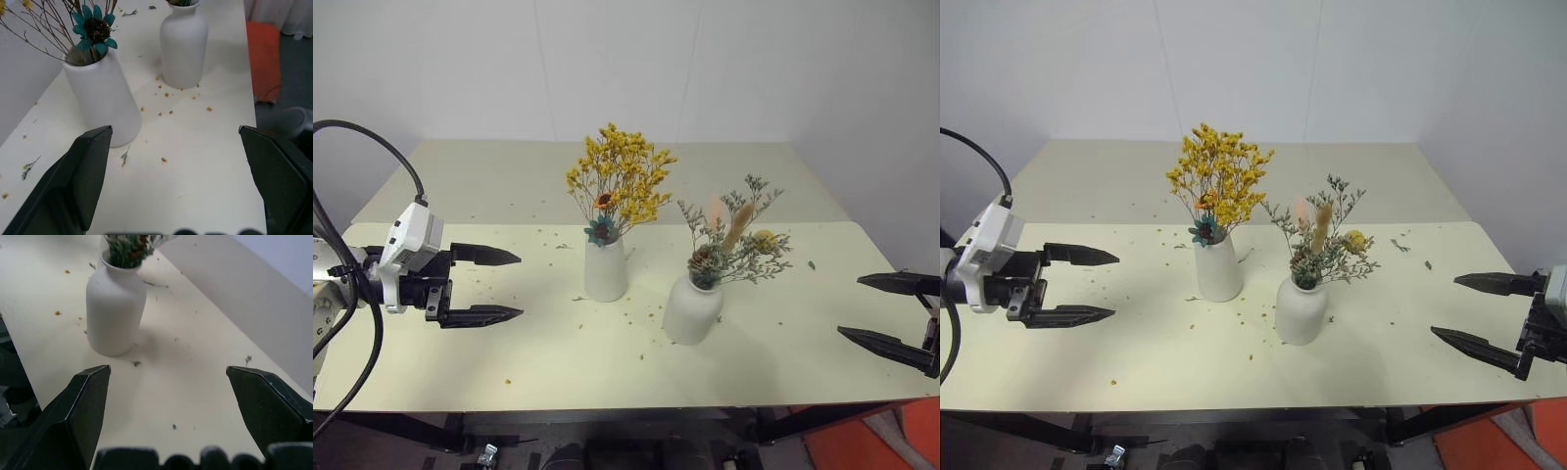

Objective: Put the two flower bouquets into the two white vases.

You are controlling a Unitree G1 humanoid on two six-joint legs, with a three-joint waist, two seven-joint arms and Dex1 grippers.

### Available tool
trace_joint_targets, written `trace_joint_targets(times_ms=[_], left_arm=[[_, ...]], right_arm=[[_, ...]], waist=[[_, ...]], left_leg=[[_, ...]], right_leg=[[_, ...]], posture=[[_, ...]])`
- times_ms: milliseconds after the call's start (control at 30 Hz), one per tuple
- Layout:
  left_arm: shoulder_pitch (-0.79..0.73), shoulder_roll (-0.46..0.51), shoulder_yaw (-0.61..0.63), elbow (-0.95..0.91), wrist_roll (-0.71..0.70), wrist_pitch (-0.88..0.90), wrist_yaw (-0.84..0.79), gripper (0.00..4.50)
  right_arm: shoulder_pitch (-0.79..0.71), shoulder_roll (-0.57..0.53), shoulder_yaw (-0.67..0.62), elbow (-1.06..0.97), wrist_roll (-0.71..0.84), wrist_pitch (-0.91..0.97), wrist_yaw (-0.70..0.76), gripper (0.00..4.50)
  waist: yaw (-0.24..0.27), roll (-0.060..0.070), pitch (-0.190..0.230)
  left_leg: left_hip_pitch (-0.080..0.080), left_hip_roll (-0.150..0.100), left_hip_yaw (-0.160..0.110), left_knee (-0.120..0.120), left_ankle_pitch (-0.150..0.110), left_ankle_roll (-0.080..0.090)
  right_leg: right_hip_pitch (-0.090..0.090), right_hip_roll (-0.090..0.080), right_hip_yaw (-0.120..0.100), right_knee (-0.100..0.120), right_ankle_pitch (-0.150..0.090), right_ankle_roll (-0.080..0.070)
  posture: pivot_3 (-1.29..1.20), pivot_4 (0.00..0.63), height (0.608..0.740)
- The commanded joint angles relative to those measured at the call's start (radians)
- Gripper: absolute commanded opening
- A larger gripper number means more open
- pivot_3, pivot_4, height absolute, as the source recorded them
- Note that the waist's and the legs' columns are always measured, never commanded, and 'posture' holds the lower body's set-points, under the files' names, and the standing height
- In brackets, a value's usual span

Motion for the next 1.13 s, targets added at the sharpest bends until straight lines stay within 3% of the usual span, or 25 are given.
trace_joint_targets(times_ms=[33, 500, 1133], left_arm=[[0.028, 0.032, 0.063, -0.034, -0.023, 0.014, 0.009, 4.5], [0.131, 0.056, 0.177, -0.09, -0.052, 0.05, 0.046, 4.5], [0.265, 0.014, 0.336, -0.224, -0.063, 0.087, 0.15, 4.5]], right_arm=[[-0.019, -0.008, 0.003, -0.028, 0.008, 0.013, 0.001, 4.47], [-0.127, -0.009, 0.079, -0.034, 0.011, 0.029, 0.002, 4.47], [-0.321, -0.045, 0.216, 0.203, -0.054, -0.04, 0.123, 4.47]], waist=[[-0.001, 0.0, 0.0], [-0.005, 0.0, 0.0], [-0.008, 0.001, 0.0]], left_leg=[[0.0, 0.0, 0.0, 0.0, 0.0, 0.0], [0.0, 0.0, 0.0, 0.0, 0.0, 0.0], [0.001, 0.002, 0.001, -0.001, 0.0, 0.0]], right_leg=[[0.0, 0.0, 0.0, 0.0, 0.0, 0.0], [0.0, 0.0, 0.0, 0.0, 0.0, 0.0], [-0.001, 0.0, 0.0, 0.001, 0.0, -0.001]], posture=[[0.0, 0.15, 0.74], [0.0, 0.15, 0.74], [0.0, 0.15, 0.74]])
